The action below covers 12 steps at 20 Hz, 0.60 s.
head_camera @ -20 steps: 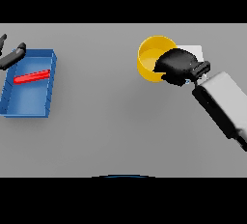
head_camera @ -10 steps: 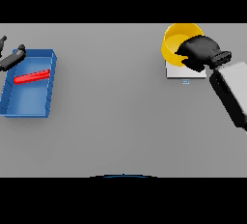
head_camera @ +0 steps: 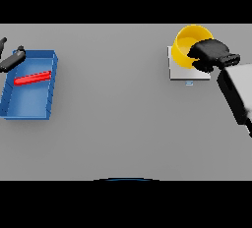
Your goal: Pick up the red beaker and tilt it to pour out 1 green nut into yellow bowl. Pick up the yellow bowl and place it on the metallic measuring scale.
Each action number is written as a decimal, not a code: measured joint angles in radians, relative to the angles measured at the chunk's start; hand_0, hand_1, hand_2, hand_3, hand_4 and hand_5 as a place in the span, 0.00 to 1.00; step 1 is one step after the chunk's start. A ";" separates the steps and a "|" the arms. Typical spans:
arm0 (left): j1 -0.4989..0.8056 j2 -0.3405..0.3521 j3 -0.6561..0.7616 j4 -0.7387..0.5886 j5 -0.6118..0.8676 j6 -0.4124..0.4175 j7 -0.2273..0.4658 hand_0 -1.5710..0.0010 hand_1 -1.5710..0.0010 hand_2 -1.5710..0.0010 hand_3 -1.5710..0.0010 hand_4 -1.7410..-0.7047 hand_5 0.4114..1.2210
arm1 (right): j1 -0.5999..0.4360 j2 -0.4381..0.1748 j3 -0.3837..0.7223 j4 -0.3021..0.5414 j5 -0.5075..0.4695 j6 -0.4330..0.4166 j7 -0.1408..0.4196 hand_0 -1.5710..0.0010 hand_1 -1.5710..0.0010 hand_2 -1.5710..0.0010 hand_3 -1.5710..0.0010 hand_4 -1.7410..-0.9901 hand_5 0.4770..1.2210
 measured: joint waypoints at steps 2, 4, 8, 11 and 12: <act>0.003 -0.005 -0.003 0.003 -0.001 0.001 -0.003 1.00 1.00 1.00 1.00 0.86 0.48 | 0.002 0.010 0.001 0.026 0.005 -0.016 0.006 0.00 0.00 0.12 0.11 0.00 1.00; -0.003 -0.007 -0.005 0.010 -0.003 0.000 -0.003 1.00 1.00 1.00 1.00 0.87 0.47 | -0.001 0.011 0.001 0.033 -0.001 -0.001 0.007 0.00 0.00 0.12 0.10 0.00 1.00; 0.002 -0.005 -0.008 0.001 0.000 -0.006 -0.009 1.00 1.00 1.00 1.00 0.87 0.45 | -0.004 0.022 0.004 0.052 0.002 -0.007 0.019 0.01 0.09 0.15 0.29 0.08 1.00; -0.003 0.006 0.001 0.013 0.004 -0.015 -0.013 1.00 1.00 1.00 1.00 0.88 0.44 | -0.008 0.019 -0.009 0.057 -0.014 0.011 0.014 0.27 0.39 0.46 0.56 0.24 0.72; -0.005 0.006 0.000 0.011 0.005 -0.016 -0.007 1.00 1.00 1.00 1.00 0.87 0.44 | -0.002 0.023 -0.018 0.057 -0.026 0.023 0.029 0.40 0.48 0.55 0.63 0.27 0.66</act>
